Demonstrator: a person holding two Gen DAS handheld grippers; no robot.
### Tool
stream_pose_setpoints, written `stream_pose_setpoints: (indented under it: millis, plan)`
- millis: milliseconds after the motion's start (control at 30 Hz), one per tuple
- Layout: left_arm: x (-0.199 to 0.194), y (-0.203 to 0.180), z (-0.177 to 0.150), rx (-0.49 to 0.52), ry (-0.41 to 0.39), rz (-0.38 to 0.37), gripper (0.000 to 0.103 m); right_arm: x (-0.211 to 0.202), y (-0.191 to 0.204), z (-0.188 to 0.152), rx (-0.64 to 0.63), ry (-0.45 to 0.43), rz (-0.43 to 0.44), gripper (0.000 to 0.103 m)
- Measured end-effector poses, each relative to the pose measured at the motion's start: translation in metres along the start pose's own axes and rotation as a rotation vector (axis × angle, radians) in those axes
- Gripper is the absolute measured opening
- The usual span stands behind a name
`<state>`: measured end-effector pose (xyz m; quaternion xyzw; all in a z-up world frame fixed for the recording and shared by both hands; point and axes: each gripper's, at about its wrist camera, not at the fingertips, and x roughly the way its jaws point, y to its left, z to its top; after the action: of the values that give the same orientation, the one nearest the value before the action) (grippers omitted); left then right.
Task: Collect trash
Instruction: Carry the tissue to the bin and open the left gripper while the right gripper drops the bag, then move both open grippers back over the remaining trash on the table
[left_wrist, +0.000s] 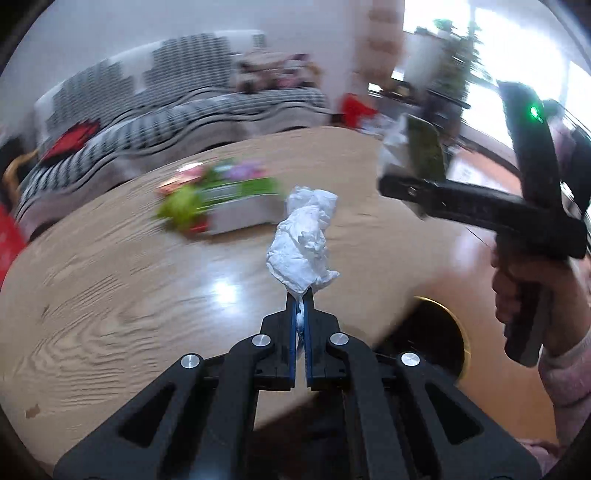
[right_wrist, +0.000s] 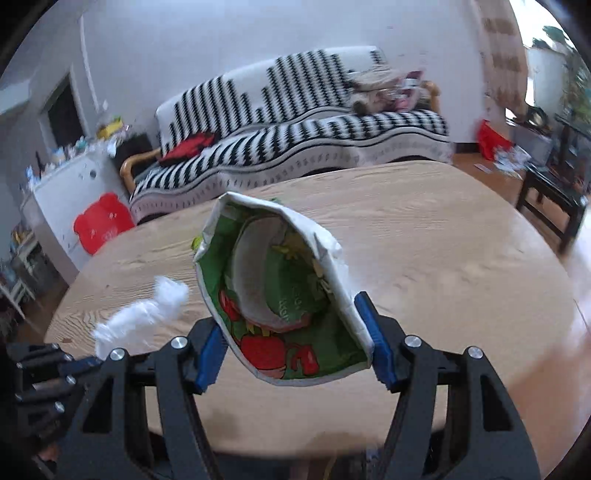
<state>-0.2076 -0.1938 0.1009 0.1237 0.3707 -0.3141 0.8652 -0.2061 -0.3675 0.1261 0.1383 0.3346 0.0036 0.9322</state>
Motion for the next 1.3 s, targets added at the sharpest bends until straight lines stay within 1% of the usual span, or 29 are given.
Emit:
stream_pose_setpoints:
  millis: [67, 100, 133, 167, 233, 267, 333, 367, 433, 567, 733, 800, 833, 867, 900, 933, 967, 1067, 1167, 1267, 1300]
  plan:
    - [0.004, -0.031, -0.002, 0.047, 0.025, -0.053, 0.002, -0.026, -0.024, -0.016, 0.032, 0.002, -0.018, 0.064]
    - [0.008, -0.049, -0.005, 0.065, 0.049, -0.092, 0.002, -0.042, -0.041, -0.030, 0.043, 0.017, -0.043, 0.064]
    - [0.013, -0.066, -0.009, 0.081, 0.081, -0.141, 0.002, -0.051, -0.052, -0.041, 0.051, 0.032, -0.060, 0.064]
    - [0.019, -0.085, -0.014, 0.104, 0.123, -0.203, 0.002, -0.061, -0.073, -0.061, 0.074, 0.064, -0.091, 0.064]
    - [0.031, -0.114, -0.024, 0.148, 0.185, -0.272, 0.002, -0.070, -0.103, -0.093, 0.135, 0.115, -0.123, 0.064]
    - [0.040, -0.133, -0.032, 0.190, 0.220, -0.284, 0.002, -0.072, -0.119, -0.110, 0.177, 0.139, -0.136, 0.064]
    - [0.056, -0.156, -0.043, 0.246, 0.269, -0.278, 0.002, -0.075, -0.149, -0.144, 0.276, 0.190, -0.145, 0.064]
    - [0.062, -0.165, -0.048, 0.257, 0.289, -0.283, 0.002, -0.076, -0.158, -0.157, 0.307, 0.205, -0.143, 0.064]
    - [0.072, -0.174, -0.051, 0.268, 0.316, -0.294, 0.002, -0.077, -0.167, -0.172, 0.326, 0.220, -0.137, 0.064]
    - [0.081, -0.185, -0.053, 0.286, 0.338, -0.286, 0.002, -0.067, -0.173, -0.179, 0.343, 0.231, -0.109, 0.064]
    - [0.094, -0.185, -0.056, 0.260, 0.363, -0.292, 0.002, -0.061, -0.180, -0.180, 0.399, 0.227, -0.065, 0.065]
    - [0.096, -0.182, -0.057, 0.226, 0.375, -0.304, 0.003, -0.056, -0.185, -0.178, 0.445, 0.221, -0.031, 0.076]
    - [0.097, -0.179, -0.057, 0.208, 0.381, -0.301, 0.019, -0.056, -0.188, -0.179, 0.473, 0.217, -0.014, 0.083]
    - [0.097, -0.173, -0.058, 0.190, 0.391, -0.293, 0.060, -0.054, -0.191, -0.179, 0.499, 0.226, -0.009, 0.096]
    - [0.094, -0.165, -0.056, 0.164, 0.379, -0.265, 0.085, -0.054, -0.195, -0.179, 0.534, 0.237, -0.014, 0.097]
    - [0.090, -0.158, -0.053, 0.146, 0.337, -0.248, 0.097, -0.054, -0.197, -0.179, 0.555, 0.236, -0.009, 0.097]
    - [0.086, -0.155, -0.052, 0.141, 0.320, -0.244, 0.097, -0.054, -0.199, -0.179, 0.563, 0.234, -0.002, 0.097]
    - [0.073, -0.130, -0.042, 0.092, 0.277, -0.225, 0.097, -0.055, -0.199, -0.175, 0.566, 0.226, -0.022, 0.097]
    - [0.053, -0.094, -0.031, 0.023, 0.205, -0.164, 0.097, -0.055, -0.191, -0.167, 0.549, 0.212, -0.057, 0.097]
    - [0.034, -0.047, -0.020, -0.042, 0.144, -0.085, 0.097, -0.054, -0.174, -0.153, 0.468, 0.201, -0.081, 0.097]
    - [0.028, -0.025, -0.018, -0.082, 0.120, -0.043, 0.097, -0.051, -0.164, -0.143, 0.421, 0.198, -0.090, 0.097]
